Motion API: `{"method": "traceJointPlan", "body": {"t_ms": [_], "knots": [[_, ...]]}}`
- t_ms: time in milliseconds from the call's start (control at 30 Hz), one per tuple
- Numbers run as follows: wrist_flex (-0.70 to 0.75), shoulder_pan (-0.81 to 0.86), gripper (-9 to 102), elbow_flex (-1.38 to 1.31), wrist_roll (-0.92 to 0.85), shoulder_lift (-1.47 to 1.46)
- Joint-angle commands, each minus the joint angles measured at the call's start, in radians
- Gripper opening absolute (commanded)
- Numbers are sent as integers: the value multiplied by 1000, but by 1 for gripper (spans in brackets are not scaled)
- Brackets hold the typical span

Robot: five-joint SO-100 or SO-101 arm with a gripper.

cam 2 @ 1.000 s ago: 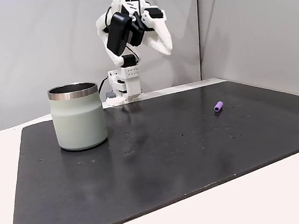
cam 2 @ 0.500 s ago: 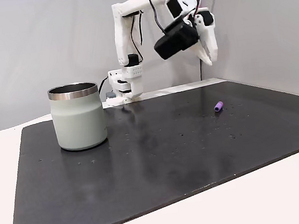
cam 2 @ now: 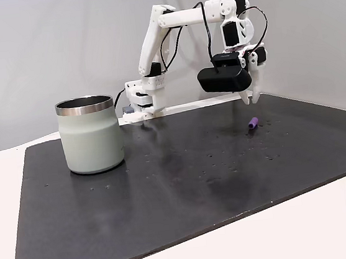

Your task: Grasp a pengrip and put it in the cup.

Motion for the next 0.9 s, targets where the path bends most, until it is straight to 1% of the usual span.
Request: {"method": "traceJointPlan", "body": {"t_ms": [0, 133, 400, 700, 867], "knots": [[20, 23, 11, -83, -6, -12], [44, 26, 13, -135, -6, -74], [84, -15, 14, -216, -31, -192], [107, -55, 13, -273, -57, -278], [120, -75, 10, -287, -77, -308]]}}
